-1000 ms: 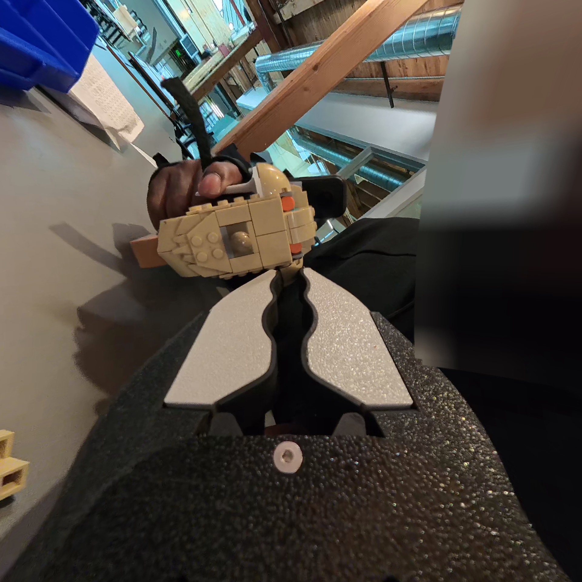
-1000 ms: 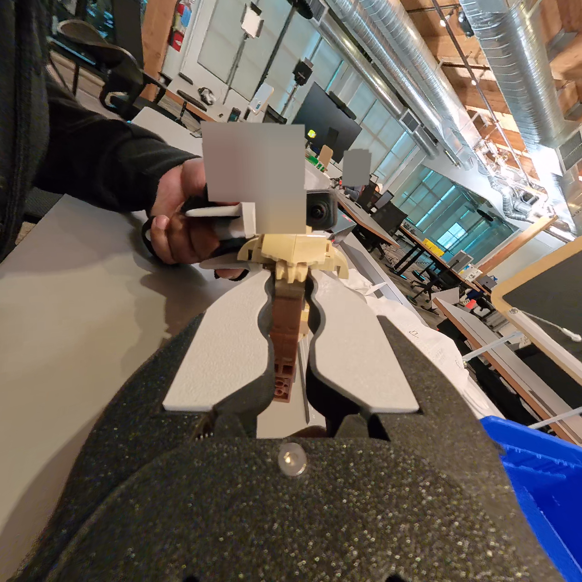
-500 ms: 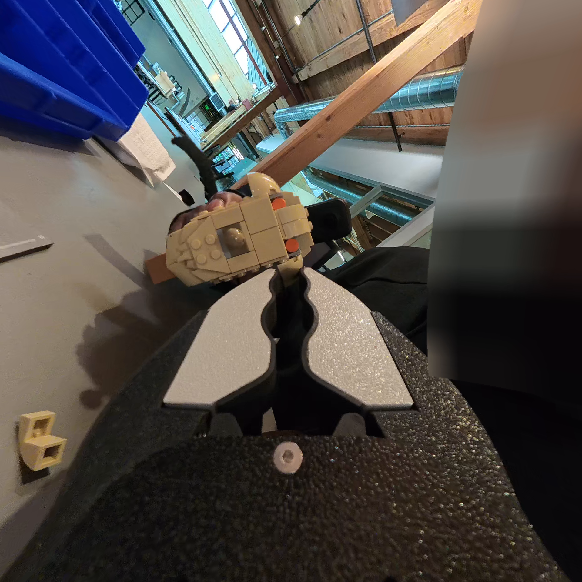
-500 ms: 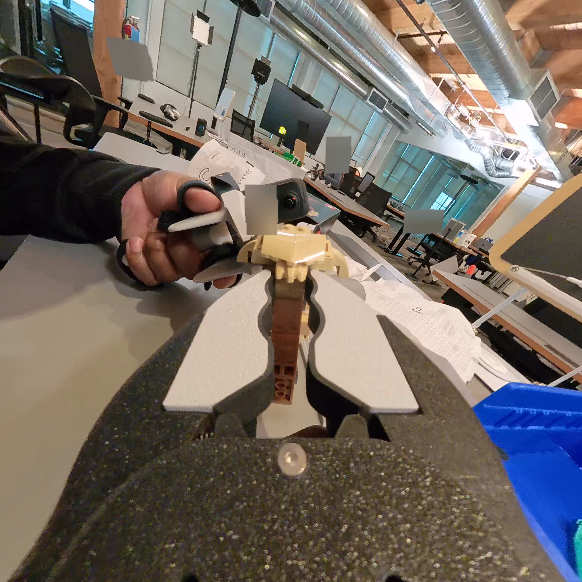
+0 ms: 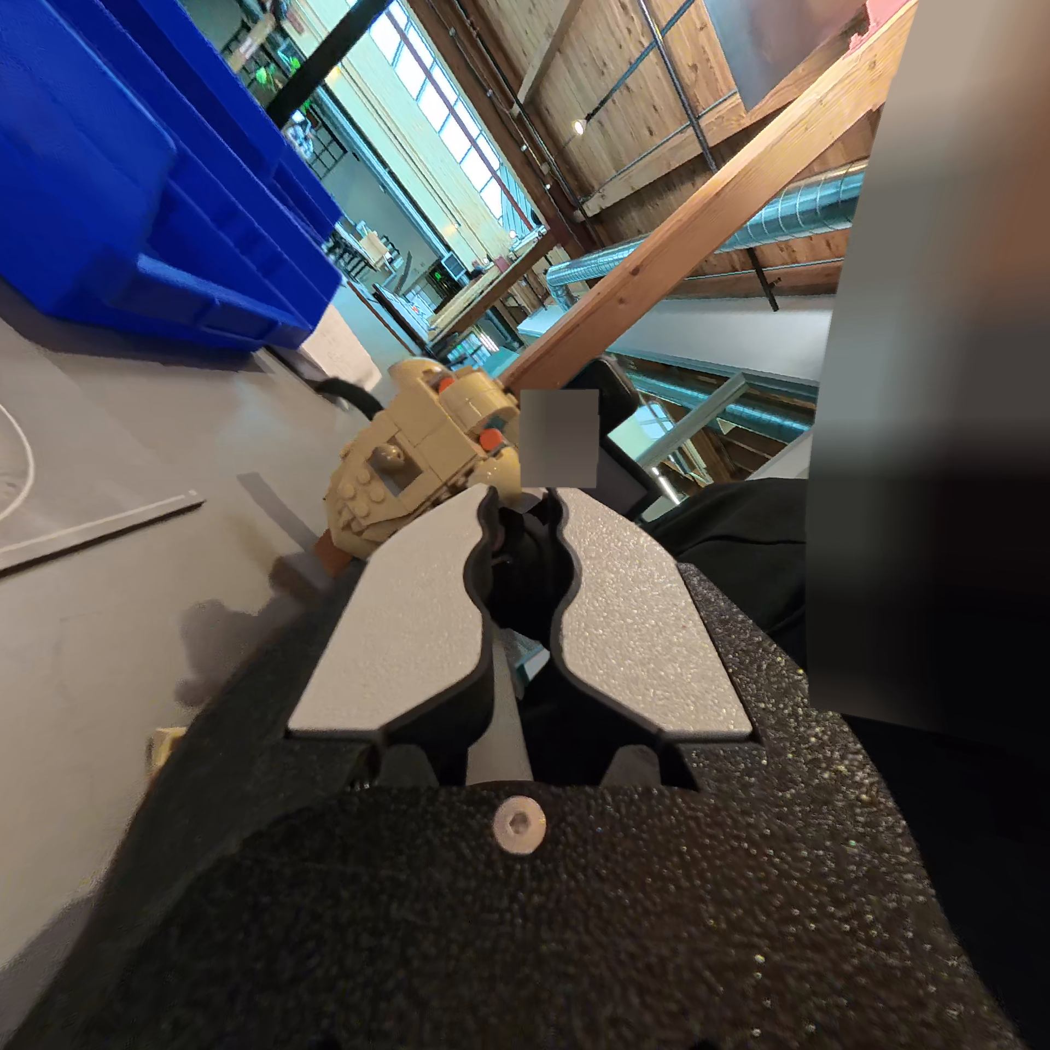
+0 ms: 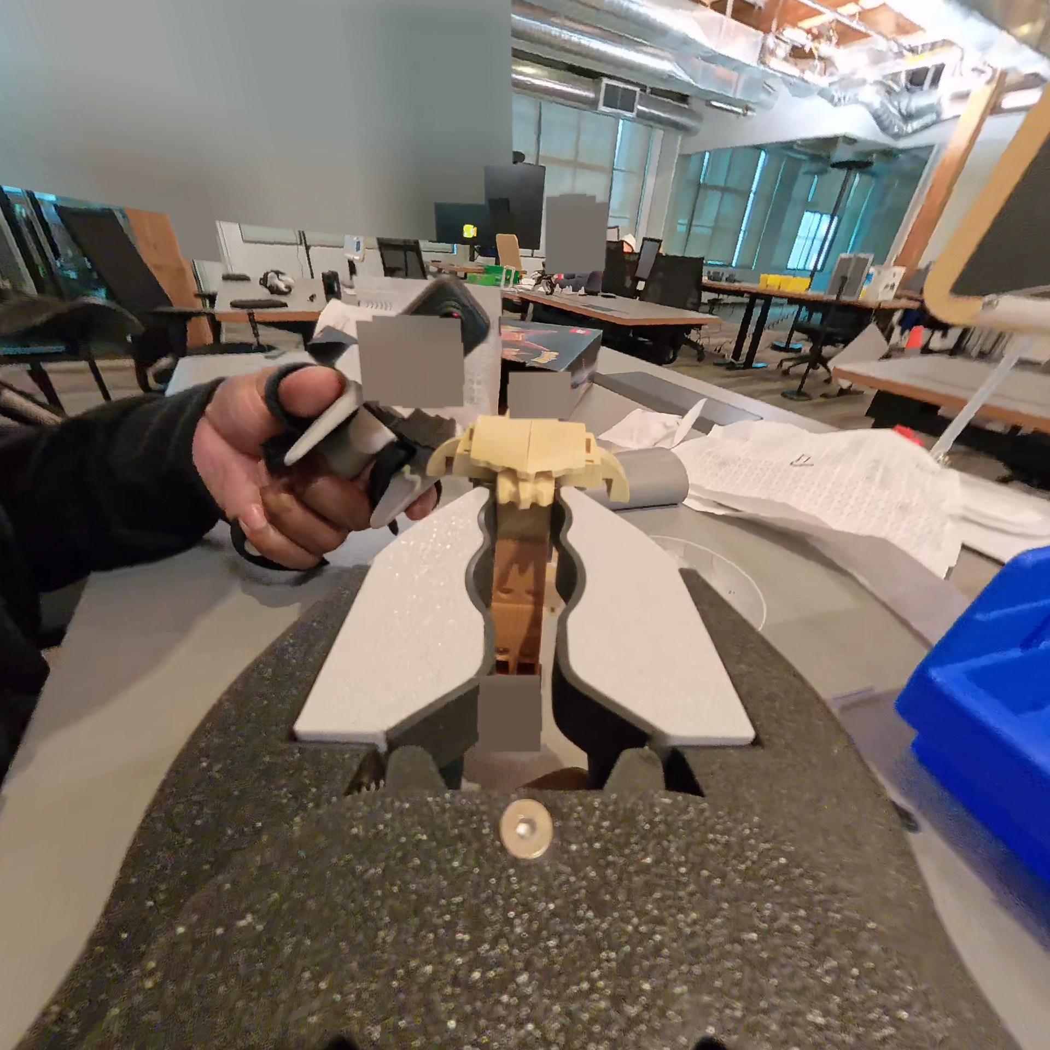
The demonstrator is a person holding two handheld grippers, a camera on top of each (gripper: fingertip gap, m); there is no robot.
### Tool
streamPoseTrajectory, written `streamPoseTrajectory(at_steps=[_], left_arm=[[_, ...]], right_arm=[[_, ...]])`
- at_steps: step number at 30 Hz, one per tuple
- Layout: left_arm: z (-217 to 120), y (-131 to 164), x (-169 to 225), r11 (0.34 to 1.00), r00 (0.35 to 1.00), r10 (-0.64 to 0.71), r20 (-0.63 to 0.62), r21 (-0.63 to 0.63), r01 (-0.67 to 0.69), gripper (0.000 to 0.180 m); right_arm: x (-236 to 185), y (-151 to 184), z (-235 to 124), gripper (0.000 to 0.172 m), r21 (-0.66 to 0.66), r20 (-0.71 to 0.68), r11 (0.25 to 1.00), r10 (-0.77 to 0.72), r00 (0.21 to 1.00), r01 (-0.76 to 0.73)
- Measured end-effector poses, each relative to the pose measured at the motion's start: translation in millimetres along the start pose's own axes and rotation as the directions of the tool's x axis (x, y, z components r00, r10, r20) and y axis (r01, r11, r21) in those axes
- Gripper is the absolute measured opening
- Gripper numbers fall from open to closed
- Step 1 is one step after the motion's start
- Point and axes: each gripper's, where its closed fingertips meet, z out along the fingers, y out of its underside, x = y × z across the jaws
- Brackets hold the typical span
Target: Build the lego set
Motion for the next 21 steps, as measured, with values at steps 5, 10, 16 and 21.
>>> streamPoseTrajectory(at_steps=[5,10,16,21], left_arm=[[-7,-18,-4,0.964,0.946,0.251,0.203,0.04,-0.264,0.019],[-9,-30,-19,0.83,0.685,0.505,0.526,-0.079,-0.552,0.026],[-4,-22,-33,0.742,0.492,0.616,0.615,-0.244,-0.624,0.026],[-5,-23,-34,0.679,0.393,0.676,0.623,-0.318,-0.662,0.019]], right_arm=[[18,4,4,0.017,0.026,-0.103,0.966,0.259,0.96,-0.258],[29,14,11,0.017,0.042,-0.248,0.925,0.375,0.893,-0.377],[24,17,18,0.017,0.029,-0.333,0.94,0.329,0.884,-0.339],[18,13,19,0.017,0.036,-0.323,0.954,0.291,0.9,-0.296]])
